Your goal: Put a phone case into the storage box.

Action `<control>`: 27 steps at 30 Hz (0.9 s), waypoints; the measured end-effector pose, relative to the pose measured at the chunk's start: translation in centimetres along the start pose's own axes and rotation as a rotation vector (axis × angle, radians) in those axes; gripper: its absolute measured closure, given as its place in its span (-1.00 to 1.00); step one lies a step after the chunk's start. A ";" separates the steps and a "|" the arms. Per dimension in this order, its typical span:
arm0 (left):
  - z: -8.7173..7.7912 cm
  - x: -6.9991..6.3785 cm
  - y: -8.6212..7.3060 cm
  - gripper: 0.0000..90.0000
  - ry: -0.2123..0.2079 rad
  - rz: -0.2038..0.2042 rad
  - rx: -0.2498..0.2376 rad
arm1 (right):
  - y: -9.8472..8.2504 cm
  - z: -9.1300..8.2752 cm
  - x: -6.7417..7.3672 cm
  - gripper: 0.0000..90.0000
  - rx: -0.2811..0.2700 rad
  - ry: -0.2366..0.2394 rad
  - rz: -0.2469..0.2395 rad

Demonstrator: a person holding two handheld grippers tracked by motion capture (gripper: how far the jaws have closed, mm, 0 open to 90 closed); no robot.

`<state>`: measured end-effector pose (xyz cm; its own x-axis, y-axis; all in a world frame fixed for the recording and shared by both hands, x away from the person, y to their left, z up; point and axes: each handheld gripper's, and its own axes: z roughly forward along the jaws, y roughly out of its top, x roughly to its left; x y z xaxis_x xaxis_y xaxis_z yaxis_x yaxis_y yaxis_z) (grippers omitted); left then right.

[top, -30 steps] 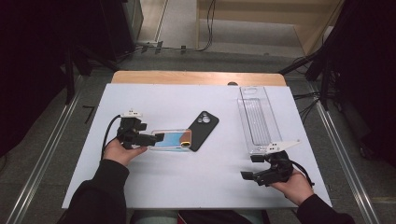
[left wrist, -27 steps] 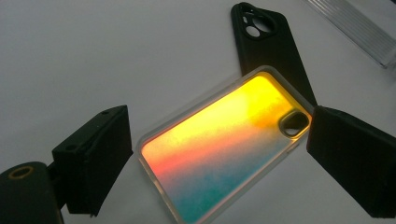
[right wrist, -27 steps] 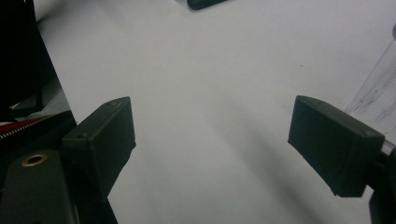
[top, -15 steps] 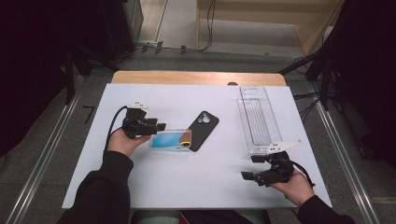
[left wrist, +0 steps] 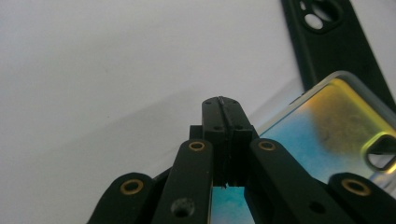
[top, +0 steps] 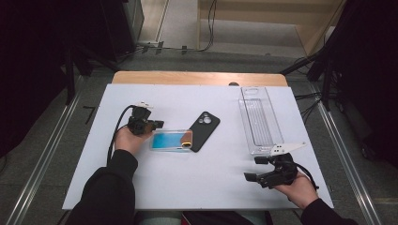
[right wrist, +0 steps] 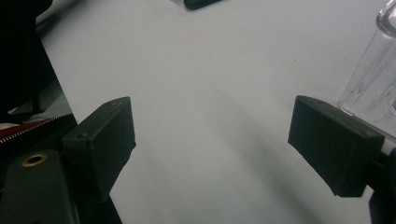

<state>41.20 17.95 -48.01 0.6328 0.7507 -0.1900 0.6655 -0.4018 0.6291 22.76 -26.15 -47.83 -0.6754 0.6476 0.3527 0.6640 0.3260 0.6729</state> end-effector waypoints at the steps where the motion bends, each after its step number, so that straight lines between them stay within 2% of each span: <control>1: 0.1 0.1 -0.1 1.00 0.005 0.003 0.009 | 0.0 0.0 0.0 -0.71 0.001 0.000 0.000; 5: 0.5 0.2 -0.4 1.00 0.010 0.022 0.047 | 0.0 0.0 0.1 -0.71 0.003 0.002 0.002; 9: 0.4 0.3 -0.7 1.00 0.007 0.019 0.054 | 0.0 0.0 0.0 -0.71 0.003 0.000 -0.003; 16: 0.0 -0.4 -1.4 1.00 -0.005 0.048 0.096 | 0.0 0.0 0.0 -0.71 0.003 0.000 -0.004; 27: -1.0 -0.9 -2.8 1.00 -0.069 0.016 0.120 | 0.1 -0.1 0.0 -0.71 0.002 -0.003 -0.004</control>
<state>38.35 18.93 -48.83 0.6669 0.7074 -0.2342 0.6949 -0.4769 0.5382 22.77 -26.14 -47.70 -0.6772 0.6485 0.3477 0.6616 0.3298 0.6734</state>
